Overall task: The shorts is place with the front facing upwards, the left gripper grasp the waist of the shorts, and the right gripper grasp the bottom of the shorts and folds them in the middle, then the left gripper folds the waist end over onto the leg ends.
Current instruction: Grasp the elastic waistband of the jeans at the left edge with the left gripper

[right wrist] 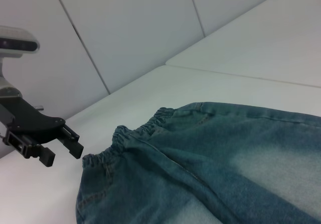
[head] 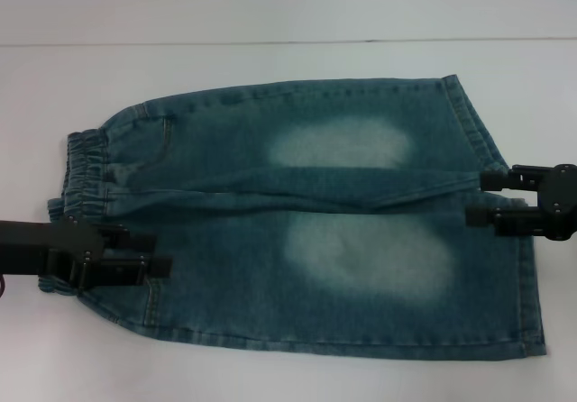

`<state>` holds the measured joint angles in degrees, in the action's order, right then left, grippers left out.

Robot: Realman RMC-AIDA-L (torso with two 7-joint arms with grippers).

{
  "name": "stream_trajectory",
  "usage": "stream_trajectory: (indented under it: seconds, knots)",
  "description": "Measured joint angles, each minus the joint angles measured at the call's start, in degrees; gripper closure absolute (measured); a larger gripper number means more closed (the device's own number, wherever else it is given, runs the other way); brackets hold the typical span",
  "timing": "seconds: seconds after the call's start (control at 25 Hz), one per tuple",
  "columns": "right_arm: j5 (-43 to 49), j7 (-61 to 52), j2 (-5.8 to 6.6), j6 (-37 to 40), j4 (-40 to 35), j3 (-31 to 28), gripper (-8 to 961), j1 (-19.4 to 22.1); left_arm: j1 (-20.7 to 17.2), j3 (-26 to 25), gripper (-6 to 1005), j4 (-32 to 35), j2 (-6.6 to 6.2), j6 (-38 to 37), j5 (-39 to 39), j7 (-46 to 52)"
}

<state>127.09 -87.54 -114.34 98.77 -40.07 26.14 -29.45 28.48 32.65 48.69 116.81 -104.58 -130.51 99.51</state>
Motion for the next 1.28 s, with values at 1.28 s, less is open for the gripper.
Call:
stream_trajectory:
  seconds: [1.28]
  knots:
    - [-0.23,-0.18,0.08,-0.7,0.61,0.58,133,0.23,-0.19,-0.96,447,2.09,-1.46,-0.52,-3.52,3.39]
